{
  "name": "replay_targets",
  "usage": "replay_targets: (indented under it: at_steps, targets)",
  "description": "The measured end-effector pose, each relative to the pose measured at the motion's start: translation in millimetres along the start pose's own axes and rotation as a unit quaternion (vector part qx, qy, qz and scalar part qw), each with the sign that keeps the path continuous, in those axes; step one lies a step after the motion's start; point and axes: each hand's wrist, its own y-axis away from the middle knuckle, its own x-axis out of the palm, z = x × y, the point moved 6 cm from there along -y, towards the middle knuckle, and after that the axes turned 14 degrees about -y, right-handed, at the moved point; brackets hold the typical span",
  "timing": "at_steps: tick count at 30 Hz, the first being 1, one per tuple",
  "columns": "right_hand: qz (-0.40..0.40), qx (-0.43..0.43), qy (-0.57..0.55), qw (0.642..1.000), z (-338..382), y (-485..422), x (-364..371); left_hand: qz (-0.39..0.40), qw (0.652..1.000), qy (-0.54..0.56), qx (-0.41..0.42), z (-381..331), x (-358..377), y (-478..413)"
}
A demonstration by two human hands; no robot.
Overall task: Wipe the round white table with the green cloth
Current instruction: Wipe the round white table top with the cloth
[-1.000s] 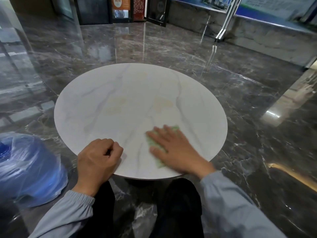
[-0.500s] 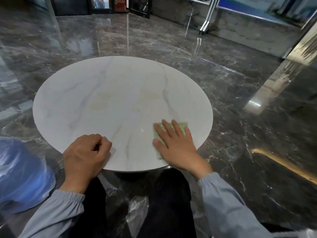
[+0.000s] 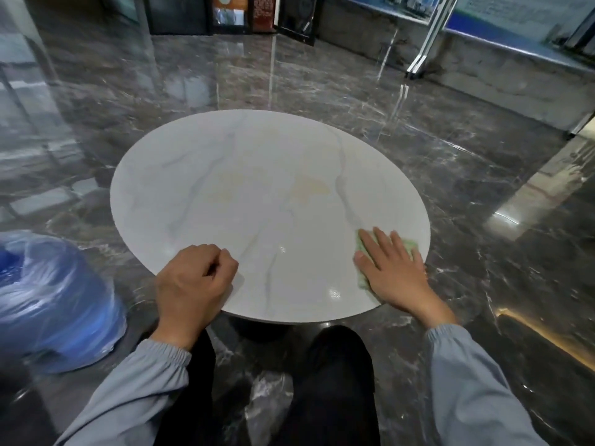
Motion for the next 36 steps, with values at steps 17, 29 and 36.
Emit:
replay_targets:
  at_steps: [17,29,36]
  targets:
    - [0.098,-0.316,0.054,0.942,147,72,72,-0.089,0.993,0.019,0.077,49,-29,58]
    - [0.140,-0.374,0.053,0.915,274,16,111,-0.077,0.940,0.237,-0.233,89,-17,56]
    - [0.111,-0.367,0.063,0.921,179,75,82,-0.041,0.905,0.329,-0.267,90,-1,61]
